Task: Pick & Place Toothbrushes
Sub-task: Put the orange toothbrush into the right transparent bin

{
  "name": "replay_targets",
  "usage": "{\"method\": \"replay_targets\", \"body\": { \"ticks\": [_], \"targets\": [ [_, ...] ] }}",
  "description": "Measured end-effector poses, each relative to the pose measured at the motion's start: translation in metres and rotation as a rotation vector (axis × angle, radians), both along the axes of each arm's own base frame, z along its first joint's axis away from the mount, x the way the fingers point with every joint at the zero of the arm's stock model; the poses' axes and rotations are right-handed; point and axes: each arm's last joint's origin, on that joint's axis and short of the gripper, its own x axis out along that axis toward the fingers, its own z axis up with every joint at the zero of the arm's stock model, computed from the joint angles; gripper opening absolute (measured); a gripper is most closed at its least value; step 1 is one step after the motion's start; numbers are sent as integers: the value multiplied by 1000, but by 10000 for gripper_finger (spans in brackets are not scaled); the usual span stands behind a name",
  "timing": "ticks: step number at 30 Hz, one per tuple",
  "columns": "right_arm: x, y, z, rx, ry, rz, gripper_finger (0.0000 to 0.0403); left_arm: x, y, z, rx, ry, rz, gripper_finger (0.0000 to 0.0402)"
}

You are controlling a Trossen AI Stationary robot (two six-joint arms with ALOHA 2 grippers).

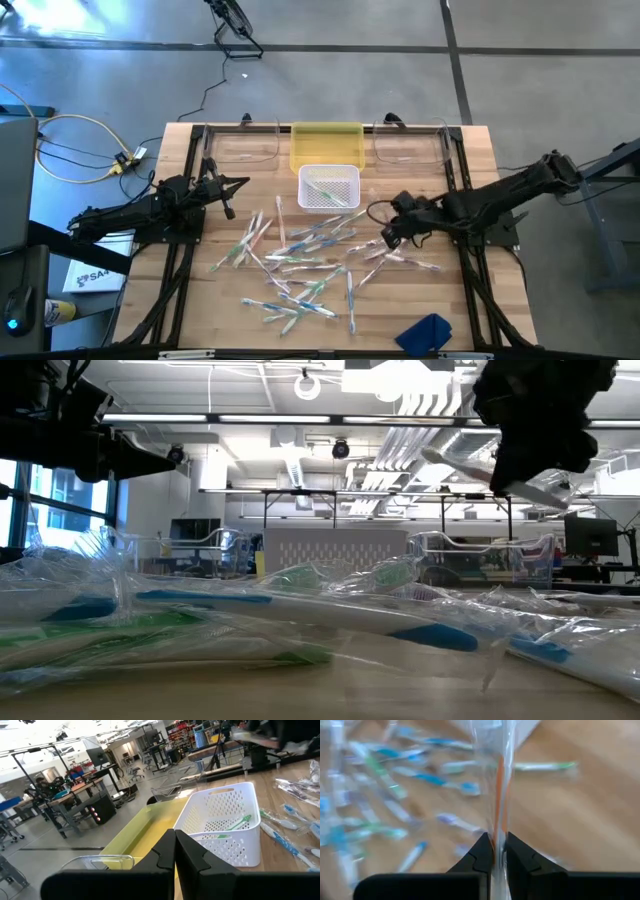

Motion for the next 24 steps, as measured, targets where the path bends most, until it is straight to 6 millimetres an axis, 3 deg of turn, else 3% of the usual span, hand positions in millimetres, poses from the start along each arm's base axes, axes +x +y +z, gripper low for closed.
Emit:
{"method": "replay_targets", "body": {
  "ticks": [24],
  "targets": [
    [6, -108, 24, -501, -6, -92, 22, 0, 0, 0, 0, -1, 0, 0]
  ]
}}
